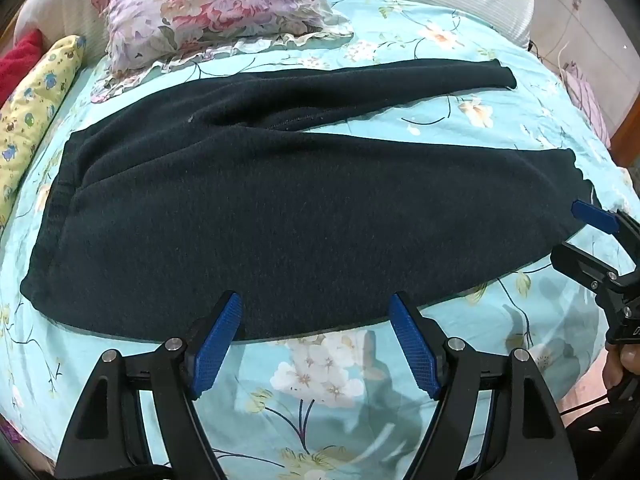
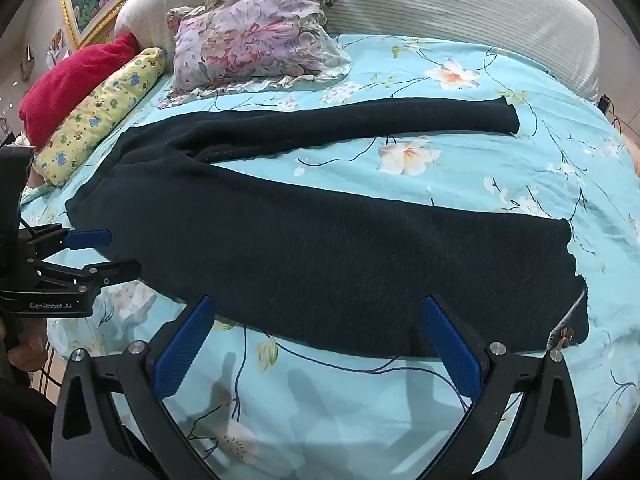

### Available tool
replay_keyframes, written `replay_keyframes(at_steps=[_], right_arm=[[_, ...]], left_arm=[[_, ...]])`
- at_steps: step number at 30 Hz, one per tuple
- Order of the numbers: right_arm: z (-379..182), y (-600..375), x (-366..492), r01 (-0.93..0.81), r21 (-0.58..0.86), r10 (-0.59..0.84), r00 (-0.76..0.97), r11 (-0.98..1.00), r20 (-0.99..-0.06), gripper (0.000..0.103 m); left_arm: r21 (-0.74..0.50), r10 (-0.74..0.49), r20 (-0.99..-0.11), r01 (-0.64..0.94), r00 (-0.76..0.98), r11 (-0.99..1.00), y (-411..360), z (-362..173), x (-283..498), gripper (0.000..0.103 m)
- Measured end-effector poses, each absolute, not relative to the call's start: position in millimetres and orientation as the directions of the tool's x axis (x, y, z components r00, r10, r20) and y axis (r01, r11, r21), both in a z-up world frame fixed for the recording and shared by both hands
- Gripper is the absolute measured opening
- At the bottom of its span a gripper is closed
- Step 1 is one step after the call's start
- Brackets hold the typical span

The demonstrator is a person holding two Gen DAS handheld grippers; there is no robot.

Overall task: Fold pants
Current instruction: 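Move both grippers toward the waistband of the dark navy pants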

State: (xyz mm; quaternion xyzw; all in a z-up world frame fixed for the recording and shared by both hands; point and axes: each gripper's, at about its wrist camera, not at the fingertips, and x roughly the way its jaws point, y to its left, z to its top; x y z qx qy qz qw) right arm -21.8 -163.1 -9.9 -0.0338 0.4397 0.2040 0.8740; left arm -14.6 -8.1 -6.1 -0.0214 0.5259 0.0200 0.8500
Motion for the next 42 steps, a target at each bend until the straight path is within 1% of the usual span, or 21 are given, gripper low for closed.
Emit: replay_keyframes(at_steps=[35, 42], right_arm=[[-11, -164, -24, -0.376, 0.128, 0.328, 0.537, 0.918, -0.777, 0.103], [-8, -171, -21, -0.354, 0.169, 0.352, 0.553, 0.92, -0.755, 0.103]], left_arm=[[-0.021, 0.002, -0.904, -0.051, 0.427, 0.998, -8, -10, -13, 0.078], [-0.016, 0.004, -0.907, -0.044, 0.422, 0.999, -6, -9, -9, 0.078]])
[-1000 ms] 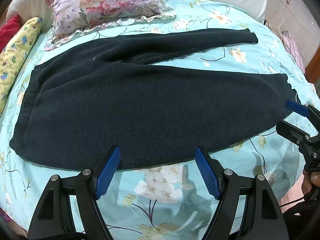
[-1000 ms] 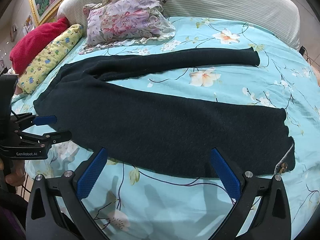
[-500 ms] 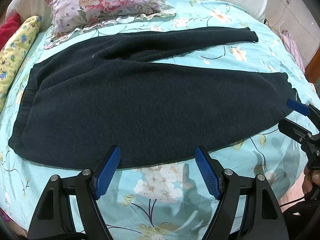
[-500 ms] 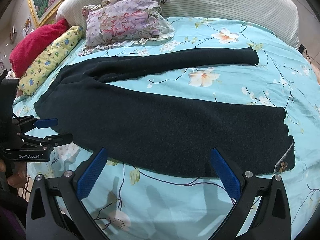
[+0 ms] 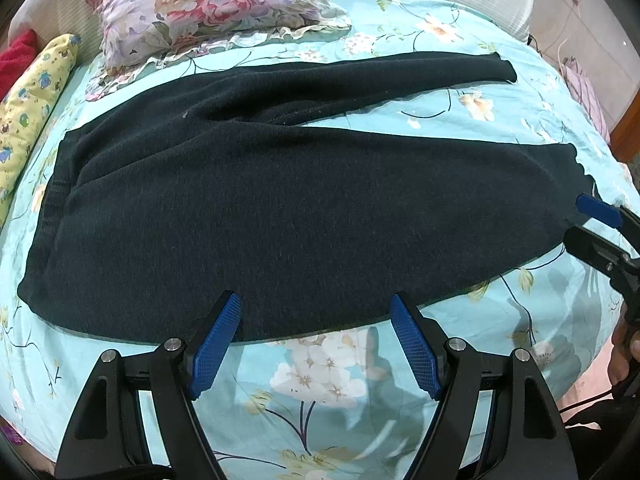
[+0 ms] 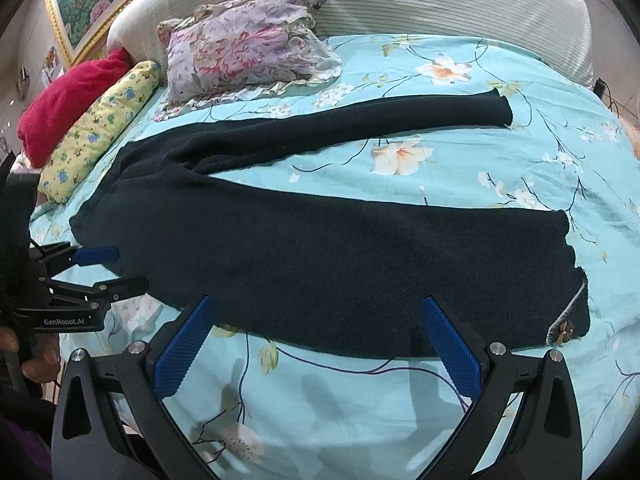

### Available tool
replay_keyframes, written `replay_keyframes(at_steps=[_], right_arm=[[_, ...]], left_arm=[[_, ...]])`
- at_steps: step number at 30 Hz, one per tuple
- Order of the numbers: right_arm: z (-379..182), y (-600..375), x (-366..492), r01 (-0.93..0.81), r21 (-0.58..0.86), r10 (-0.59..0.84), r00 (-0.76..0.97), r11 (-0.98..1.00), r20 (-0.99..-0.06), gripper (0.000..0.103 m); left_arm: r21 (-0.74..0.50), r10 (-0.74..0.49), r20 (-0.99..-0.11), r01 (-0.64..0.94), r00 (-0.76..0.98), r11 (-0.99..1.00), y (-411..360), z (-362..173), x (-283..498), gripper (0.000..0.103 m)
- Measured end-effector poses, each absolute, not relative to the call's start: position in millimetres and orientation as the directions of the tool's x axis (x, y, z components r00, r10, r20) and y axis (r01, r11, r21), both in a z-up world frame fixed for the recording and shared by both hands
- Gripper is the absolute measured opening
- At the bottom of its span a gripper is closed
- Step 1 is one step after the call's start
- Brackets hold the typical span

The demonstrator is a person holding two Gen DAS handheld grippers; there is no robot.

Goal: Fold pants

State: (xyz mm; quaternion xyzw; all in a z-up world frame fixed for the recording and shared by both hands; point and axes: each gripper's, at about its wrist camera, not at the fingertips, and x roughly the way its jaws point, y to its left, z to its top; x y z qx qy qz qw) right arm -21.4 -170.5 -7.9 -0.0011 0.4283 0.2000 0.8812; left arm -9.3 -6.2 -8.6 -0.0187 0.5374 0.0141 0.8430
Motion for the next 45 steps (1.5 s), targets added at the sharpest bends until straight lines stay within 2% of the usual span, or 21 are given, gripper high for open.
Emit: replay_keyframes(at_steps=[18, 32, 45], right_arm=[[2, -194, 24, -0.261, 0.255, 0.361, 0.55, 0.931, -0.753, 0.103], [20, -227, 106, -0.183, 0.238, 0.301, 0.589, 0.954, -0.75, 0.103], [38, -279, 207, -0.118, 0.249, 0.266, 0.626, 0.961, -0.733, 0.103]], left_arm=[[-0.03, -0.015, -0.905, -0.028, 0.425, 0.999, 9, 10, 42, 0.079], [-0.042, -0.061, -0.89, 0.053, 0.451, 0.998, 19, 32, 139, 0.08], [-0.038, -0.089, -0.911, 0.133, 0.404, 0.99, 18, 24, 238, 0.08]])
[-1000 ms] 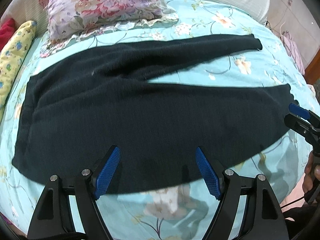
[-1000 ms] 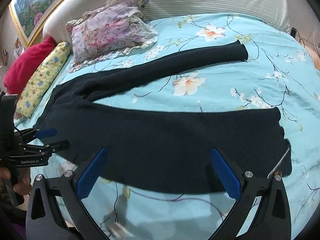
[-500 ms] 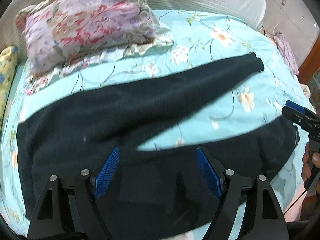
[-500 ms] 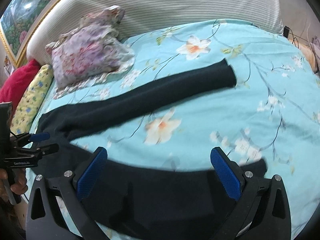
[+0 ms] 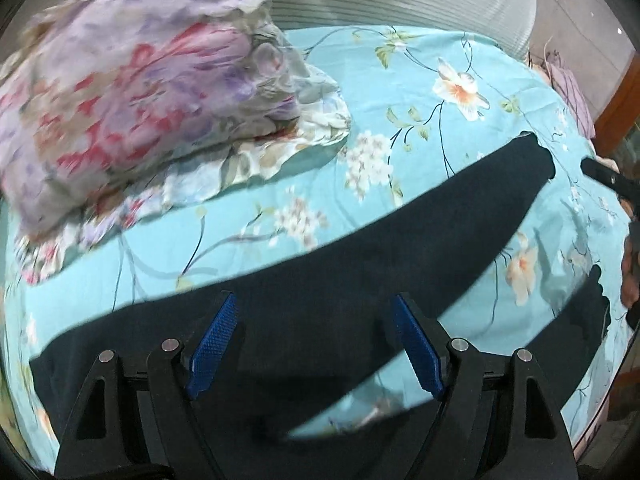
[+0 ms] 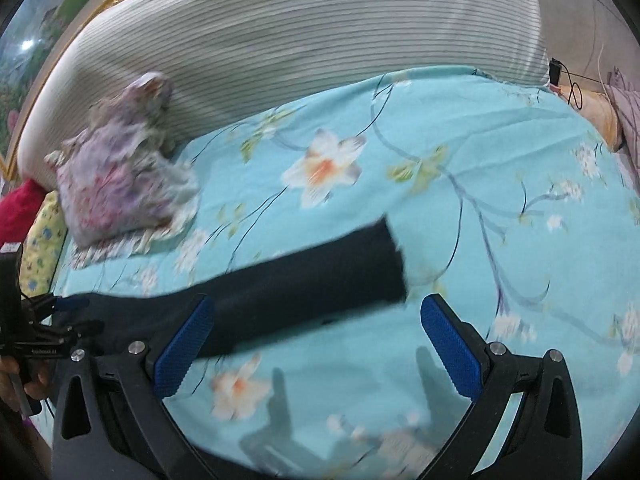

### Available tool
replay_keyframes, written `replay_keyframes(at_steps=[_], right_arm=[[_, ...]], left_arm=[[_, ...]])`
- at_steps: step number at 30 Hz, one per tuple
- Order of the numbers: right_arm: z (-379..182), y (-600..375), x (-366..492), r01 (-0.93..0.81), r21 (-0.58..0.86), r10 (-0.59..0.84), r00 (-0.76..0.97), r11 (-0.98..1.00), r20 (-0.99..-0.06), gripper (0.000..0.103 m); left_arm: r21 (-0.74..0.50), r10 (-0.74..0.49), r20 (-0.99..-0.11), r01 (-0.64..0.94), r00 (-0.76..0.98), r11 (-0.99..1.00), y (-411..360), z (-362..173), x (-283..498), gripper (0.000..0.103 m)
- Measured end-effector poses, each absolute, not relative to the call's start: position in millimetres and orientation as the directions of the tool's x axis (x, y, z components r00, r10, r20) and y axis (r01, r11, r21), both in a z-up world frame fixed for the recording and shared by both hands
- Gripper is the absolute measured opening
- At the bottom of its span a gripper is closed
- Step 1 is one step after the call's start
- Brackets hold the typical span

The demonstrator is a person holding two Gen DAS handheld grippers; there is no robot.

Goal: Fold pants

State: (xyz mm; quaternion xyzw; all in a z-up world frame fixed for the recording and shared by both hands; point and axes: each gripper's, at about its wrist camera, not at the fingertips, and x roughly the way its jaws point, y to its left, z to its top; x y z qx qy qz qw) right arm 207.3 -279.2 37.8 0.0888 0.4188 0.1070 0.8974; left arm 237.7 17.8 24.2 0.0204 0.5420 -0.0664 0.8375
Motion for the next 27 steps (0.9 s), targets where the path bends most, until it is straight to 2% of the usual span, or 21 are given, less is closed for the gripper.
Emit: replay_keyframes(at_steps=[8, 15, 20, 21, 22, 23, 24, 25, 27], right_arm=[[32, -281, 260, -0.15, 0.215, 0.262, 0.603, 0.965, -0.753, 0.102], [9, -280, 293, -0.133, 0.226, 0.261, 0.532, 0.965, -0.805, 0.091], [-7, -279, 305, -0.127, 0.225, 0.258, 0.479, 0.966, -0.839, 0.062], [-9, -278, 306, -0.128, 0.225, 0.259, 0.471, 0.966, -0.843, 0.051], [-11, -278, 307, -0.125, 0.22, 0.253, 0.467, 0.967, -0.847, 0.043], [-12, -279, 307, -0.12, 0.213, 0.245, 0.467, 0.97, -0.849, 0.029], [-10, -280, 306, -0.115, 0.21, 0.24, 0.473, 0.971, -0.848, 0.017], [-8, -283, 303, -0.111, 0.229, 0.254, 0.484, 0.967, -0.838, 0.016], [-2, -289, 298, -0.103, 0.263, 0.278, 0.505, 0.959, -0.817, 0.014]], left_arm=[[-0.063, -0.133, -0.938, 0.219, 0.32, 0.974, 7, 0, 288, 0.08], [-0.099, -0.17, -0.956, 0.283, 0.239, 0.954, 5, -23, 317, 0.08], [-0.149, -0.207, -0.968, 0.338, 0.14, 0.929, -4, -42, 323, 0.08], [-0.129, -0.188, -0.973, 0.354, 0.136, 0.926, -7, -46, 323, 0.08], [-0.107, -0.169, -0.975, 0.366, 0.142, 0.924, -10, -48, 322, 0.08], [-0.09, -0.155, -0.977, 0.376, 0.146, 0.922, -13, -49, 321, 0.079], [-0.077, -0.145, -0.978, 0.386, 0.151, 0.919, -18, -49, 320, 0.07], [-0.078, -0.148, -0.978, 0.401, 0.149, 0.913, -22, -48, 318, 0.062], [-0.097, -0.166, -0.977, 0.415, 0.132, 0.905, -26, -47, 316, 0.022]])
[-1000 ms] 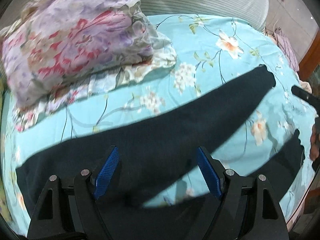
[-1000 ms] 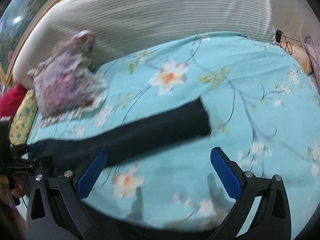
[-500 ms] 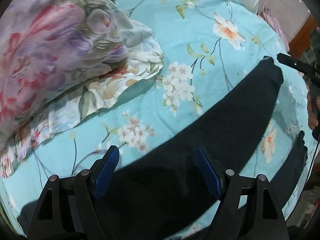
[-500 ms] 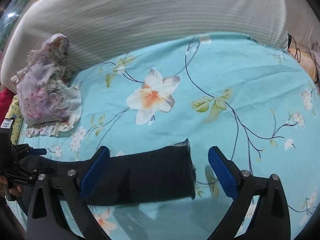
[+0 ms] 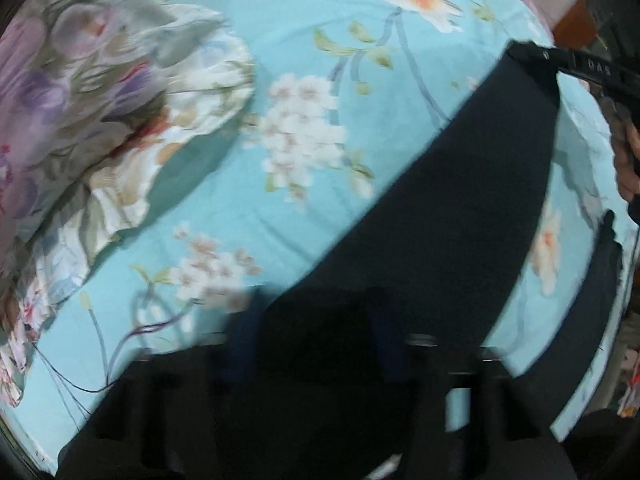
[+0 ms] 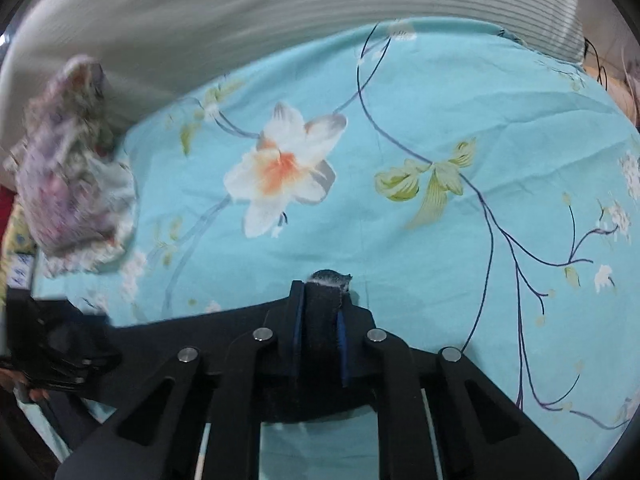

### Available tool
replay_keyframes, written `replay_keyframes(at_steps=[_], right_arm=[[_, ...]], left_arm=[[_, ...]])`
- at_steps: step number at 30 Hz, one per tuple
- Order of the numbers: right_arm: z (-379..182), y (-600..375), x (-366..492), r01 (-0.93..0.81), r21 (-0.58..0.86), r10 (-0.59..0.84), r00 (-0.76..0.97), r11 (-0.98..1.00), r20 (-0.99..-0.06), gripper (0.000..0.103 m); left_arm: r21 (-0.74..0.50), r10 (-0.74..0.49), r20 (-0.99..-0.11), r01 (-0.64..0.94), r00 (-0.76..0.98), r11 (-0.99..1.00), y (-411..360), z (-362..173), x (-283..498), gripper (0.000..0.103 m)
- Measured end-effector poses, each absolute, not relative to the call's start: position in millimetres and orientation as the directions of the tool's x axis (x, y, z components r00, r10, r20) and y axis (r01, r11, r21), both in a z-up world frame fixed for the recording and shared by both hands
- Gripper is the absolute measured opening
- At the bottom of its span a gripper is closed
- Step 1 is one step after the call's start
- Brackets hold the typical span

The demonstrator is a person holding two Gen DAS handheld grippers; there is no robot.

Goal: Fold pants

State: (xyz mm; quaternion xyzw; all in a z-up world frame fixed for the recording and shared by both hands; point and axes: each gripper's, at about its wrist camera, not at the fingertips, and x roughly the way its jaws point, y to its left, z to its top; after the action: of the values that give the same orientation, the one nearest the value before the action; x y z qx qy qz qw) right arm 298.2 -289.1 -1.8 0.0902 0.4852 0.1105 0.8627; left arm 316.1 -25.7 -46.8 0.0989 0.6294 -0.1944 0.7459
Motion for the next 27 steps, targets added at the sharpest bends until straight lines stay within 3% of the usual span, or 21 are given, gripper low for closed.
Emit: replay_keyframes(at_steps=[2, 5, 17, 27], right_arm=[[6, -294, 291, -0.099, 0.285, 0.293, 0.528, 0.953, -0.797, 0.013], [19, -298, 279, -0.106, 0.306, 0.312, 0.552, 0.946, -0.774, 0.012], [54, -320, 204, -0.166, 0.406, 0.415, 0.621, 0.899, -0.665, 0.011], [39, -335, 136, -0.154, 0.426, 0.426, 0.607, 0.891, -0.671, 0.01]], left_arm=[[-0.07, -0.146, -0.978, 0.424, 0.149, 0.903, -29, -42, 310, 0.011], [-0.058, -0.152, -0.971, 0.433, 0.186, 0.899, -35, -31, 298, 0.006], [-0.128, -0.256, -0.923, 0.398, 0.287, 0.908, -30, 35, 213, 0.004], [-0.17, -0.296, -0.915, 0.403, 0.273, 0.899, -41, 43, 138, 0.004]])
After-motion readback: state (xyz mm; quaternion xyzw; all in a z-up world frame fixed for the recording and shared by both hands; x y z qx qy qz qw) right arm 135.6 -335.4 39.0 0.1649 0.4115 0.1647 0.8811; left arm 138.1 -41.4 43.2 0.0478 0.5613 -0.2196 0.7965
